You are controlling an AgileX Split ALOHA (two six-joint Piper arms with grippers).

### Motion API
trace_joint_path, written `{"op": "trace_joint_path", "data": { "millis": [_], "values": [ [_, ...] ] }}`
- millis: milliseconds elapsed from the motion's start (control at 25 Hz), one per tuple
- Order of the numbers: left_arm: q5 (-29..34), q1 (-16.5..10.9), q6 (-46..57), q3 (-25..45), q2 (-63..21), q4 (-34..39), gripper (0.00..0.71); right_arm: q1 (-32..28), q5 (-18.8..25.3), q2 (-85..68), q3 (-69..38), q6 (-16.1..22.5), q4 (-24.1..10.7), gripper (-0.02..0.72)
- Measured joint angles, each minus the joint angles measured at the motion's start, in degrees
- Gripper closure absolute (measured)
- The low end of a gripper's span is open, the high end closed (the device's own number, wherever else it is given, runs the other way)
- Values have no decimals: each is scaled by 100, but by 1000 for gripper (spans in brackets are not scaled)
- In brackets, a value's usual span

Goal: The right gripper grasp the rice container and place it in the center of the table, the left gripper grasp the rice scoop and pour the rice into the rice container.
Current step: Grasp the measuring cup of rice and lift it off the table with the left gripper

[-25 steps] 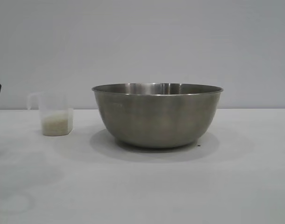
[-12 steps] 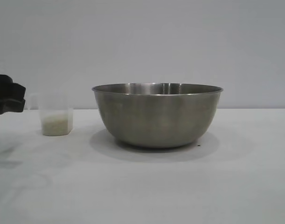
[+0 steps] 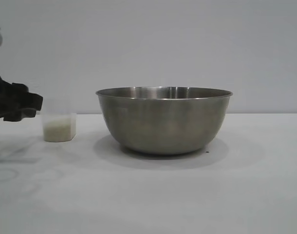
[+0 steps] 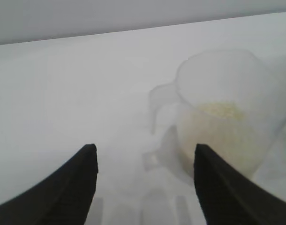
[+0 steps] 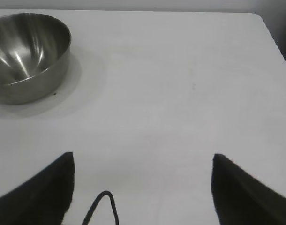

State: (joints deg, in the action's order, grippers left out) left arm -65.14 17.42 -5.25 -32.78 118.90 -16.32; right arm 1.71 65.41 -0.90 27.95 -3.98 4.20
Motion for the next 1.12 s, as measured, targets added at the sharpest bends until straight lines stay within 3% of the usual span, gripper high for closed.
{"op": "trace_joint_path", "data": {
  "millis": [40,120,160,400,640,1120],
  "values": [
    [0,0,-10,-40,0,-43,359,0,0,0,0,0,0,155],
    [0,-12,-42,-110,4,-70,361,0,0,0,0,0,0,155],
    [0,-35,-54,-135,4,-57,416,0,0,0,0,0,0,155],
    [0,-222,-64,-167,28,245,414,0,0,0,0,0,0,155],
    [0,-235,-64,-179,121,637,414,0,0,0,0,0,0,155],
    [0,-249,-149,-721,496,673,414,0,0,0,0,0,0,155]
  ]
}}
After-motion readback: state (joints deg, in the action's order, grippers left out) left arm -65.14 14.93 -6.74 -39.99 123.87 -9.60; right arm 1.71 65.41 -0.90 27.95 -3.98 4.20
